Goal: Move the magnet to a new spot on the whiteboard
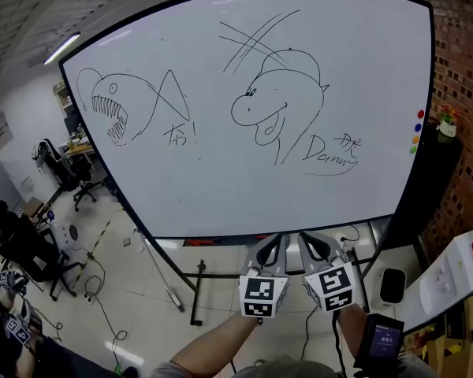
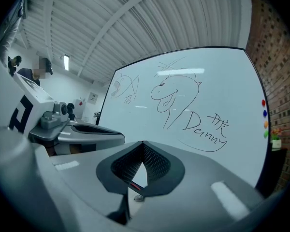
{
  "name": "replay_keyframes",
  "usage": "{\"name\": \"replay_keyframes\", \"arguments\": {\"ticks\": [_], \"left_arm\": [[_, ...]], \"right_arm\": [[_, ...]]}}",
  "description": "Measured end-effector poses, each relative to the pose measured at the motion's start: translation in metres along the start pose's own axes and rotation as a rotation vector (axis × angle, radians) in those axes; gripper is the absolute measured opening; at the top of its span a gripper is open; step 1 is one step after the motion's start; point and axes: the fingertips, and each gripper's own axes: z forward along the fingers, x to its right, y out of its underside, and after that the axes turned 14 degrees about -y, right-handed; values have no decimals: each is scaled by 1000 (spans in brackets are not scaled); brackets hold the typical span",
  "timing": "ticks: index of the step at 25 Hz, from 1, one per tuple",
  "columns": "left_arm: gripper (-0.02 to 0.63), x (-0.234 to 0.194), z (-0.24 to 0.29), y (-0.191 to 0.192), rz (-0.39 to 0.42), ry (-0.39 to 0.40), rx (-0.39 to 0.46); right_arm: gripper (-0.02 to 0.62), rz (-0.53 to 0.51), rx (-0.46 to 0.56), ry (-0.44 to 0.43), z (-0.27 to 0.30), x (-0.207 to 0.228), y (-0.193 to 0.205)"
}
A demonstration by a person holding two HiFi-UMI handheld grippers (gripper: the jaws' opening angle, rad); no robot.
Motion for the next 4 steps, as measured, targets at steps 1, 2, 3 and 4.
{"name": "replay_keyframes", "arguments": {"ticks": [1,2,3,4], "left_arm": [[-2,-1,0,0,0,1,0],[-2,-1,0,-1,1,2,0],[-2,-2,1,-1,1,3,1],[-2,-3,1,-1,1,4,1]], "right_arm": [[5,1,2,0,1,0,-1],[5,3,3,-1,2,-1,-2],[5,3,3,-1,3,-1,-3],[5,4,4,-1,4,-2,-3]]}}
